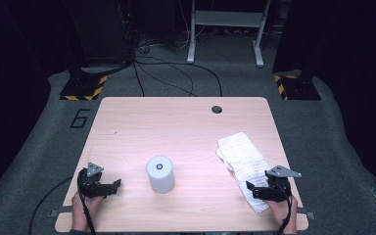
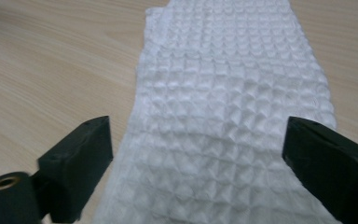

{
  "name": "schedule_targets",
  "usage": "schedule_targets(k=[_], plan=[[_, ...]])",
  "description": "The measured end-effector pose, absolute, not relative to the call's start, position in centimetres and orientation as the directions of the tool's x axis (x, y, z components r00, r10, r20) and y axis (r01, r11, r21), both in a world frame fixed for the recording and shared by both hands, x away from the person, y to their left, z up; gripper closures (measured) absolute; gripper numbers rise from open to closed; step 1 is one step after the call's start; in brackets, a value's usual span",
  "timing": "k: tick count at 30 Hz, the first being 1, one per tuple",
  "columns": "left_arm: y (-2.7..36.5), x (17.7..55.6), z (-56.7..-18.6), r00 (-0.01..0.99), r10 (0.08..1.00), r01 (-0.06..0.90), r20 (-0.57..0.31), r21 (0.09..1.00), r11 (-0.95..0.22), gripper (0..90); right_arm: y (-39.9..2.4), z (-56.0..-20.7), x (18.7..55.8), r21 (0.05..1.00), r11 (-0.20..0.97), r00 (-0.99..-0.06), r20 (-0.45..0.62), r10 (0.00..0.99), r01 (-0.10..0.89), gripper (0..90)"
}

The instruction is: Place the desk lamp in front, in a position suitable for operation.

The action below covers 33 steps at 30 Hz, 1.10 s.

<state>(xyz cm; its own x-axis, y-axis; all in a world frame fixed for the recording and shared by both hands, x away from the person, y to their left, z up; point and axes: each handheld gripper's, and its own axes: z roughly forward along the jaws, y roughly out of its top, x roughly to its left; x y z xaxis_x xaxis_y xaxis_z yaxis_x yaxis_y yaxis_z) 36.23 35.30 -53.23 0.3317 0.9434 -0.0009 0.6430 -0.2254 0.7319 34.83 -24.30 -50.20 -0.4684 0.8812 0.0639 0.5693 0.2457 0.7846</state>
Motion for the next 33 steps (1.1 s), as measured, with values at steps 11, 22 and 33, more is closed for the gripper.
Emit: schedule_targets(k=[11,22,33], plan=[[35.4,36.4,-53.3,0.315,0.949,0.641,-0.003,0.738,-0.211,2.4,-26.8,-52.0,34.7,0.780,0.208,-0.455,0.109,0.884,0.590,0.0],[35.3,36.0,-52.3,0.283,0.959,0.613,0.030,0.763,-0.205,0.0,-27.5,-52.2,34.6,0.804,0.171,-0.446,0.128,0.886,0.569,0.0],[32.2,33.0,-49.3,0.461,0.888,0.459,-0.002,0.856,-0.236,0.0,-27.5,-52.3,34.7,0.798,0.161,-0.431,0.134,0.892,0.582,0.0]])
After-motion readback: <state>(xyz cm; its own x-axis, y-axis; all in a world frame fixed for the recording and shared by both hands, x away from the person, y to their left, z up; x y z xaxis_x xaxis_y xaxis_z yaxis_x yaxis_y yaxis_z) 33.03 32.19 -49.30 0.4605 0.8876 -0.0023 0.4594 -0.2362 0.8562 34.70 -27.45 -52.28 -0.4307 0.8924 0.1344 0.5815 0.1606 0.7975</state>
